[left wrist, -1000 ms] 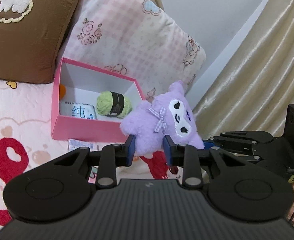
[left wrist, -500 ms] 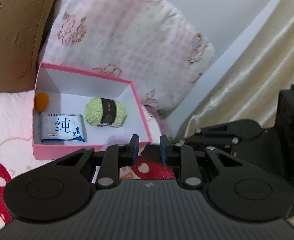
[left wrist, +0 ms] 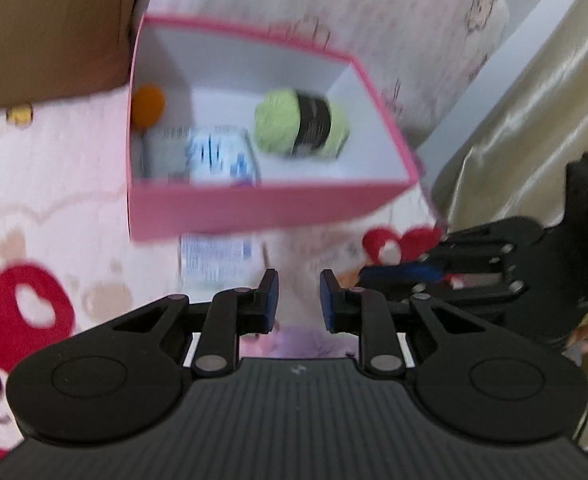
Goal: Organize objects
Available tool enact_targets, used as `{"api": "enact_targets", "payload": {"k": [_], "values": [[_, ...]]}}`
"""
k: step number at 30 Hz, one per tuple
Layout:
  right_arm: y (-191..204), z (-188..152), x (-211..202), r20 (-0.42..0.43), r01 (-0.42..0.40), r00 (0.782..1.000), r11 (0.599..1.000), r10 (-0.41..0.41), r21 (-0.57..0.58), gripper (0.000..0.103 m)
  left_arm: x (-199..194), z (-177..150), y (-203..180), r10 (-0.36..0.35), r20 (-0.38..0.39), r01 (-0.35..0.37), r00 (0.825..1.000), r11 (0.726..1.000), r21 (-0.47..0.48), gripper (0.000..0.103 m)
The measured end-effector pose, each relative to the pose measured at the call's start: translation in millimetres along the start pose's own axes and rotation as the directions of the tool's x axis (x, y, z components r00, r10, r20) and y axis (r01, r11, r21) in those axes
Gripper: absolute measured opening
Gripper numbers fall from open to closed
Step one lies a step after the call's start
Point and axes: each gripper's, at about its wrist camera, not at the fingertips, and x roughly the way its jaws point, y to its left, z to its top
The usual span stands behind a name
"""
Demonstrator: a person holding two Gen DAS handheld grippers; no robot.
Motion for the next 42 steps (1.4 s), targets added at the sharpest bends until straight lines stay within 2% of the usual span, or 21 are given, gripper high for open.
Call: {"api": "enact_targets", "payload": {"k": [4, 6, 10, 11, 12, 18, 21, 25, 27, 34, 38, 41, 42], "values": [[10.5, -19.4, -5.9, 0.015, -0.006, 1.0, 0.999, 0.005, 0.042, 0.018, 13.0, -28.0, 4.9, -0.022, -0.026, 0.022, 0.999, 1.0, 0.006, 0.021], [22.1, -30.0, -11.6, 0.039, 0.015, 0.999, 1.0, -0.015, 0.024, 0.03, 12.3, -39.3, 4.4, -0.027, -0.027, 0.028, 0.999, 0.999, 0.032, 0.021], [41.4, -54.8, -25.3, 0.096, 0.046, 0.994, 0.999, -0.048, 0.018, 0.039, 4.0, -61.8, 6.5, -0.04, -0.003, 0.04, 0.999, 0.998, 0.057, 0.026], [44.2, -60.5, -28.1, 0.109, 0.057, 0.992, 0.998, -0.06, 0.028, 0.046, 0.4, -67.6, 7.5, -0.043, 0.004, 0.042, 0.999, 0.997, 0.064, 0.028], [46.4, -66.5, -30.9, 0.12, 0.062, 0.99, 0.997, -0.067, 0.041, 0.052, -3.0, -73.5, 7.7, -0.038, 0.011, 0.037, 0.999, 0.997, 0.069, 0.032], [57.9, -97.3, -37.8, 0.152, 0.089, 0.983, 0.988, -0.108, 0.125, 0.07, -17.7, -103.9, 3.0, 0.005, 0.077, -0.015, 0.997, 0.992, 0.126, 0.052], [57.3, -110.6, -29.2, 0.118, 0.096, 0.986, 0.979, -0.118, 0.178, 0.073, -10.6, -111.9, -1.1, 0.028, 0.091, -0.043, 0.995, 0.985, 0.166, 0.055], [54.7, -122.4, -13.3, 0.074, 0.118, 0.987, 0.963, -0.14, 0.243, 0.076, 11.3, -114.6, -0.5, -0.004, 0.077, -0.008, 0.997, 0.988, 0.156, 0.055], [54.3, -126.6, -7.2, 0.068, 0.126, 0.987, 0.957, -0.149, 0.262, 0.085, 24.4, -113.7, -0.4, 0.003, 0.071, -0.014, 0.997, 0.987, 0.16, 0.055], [56.4, -124.5, 22.0, 0.043, 0.143, 0.987, 0.965, -0.156, 0.219, 0.086, 56.4, -101.6, 13.7, -0.016, 0.067, 0.01, 0.998, 0.996, 0.091, 0.055], [50.8, -123.7, 38.2, 0.025, 0.171, 0.983, 0.955, -0.182, 0.241, 0.086, 71.4, -97.0, 25.6, -0.041, 0.054, 0.04, 0.998, 0.999, 0.027, 0.058], [48.4, -123.0, 40.5, 0.046, 0.195, 0.976, 0.95, -0.212, 0.242, 0.084, 72.0, -95.7, 31.0, -0.093, 0.072, 0.093, 0.993, 0.996, 0.0, 0.049], [48.4, -122.6, 38.8, 0.062, 0.196, 0.975, 0.954, -0.215, 0.228, 0.079, 71.9, -94.9, 32.1, -0.117, 0.063, 0.118, 0.991, 0.993, -0.006, 0.036]]}}
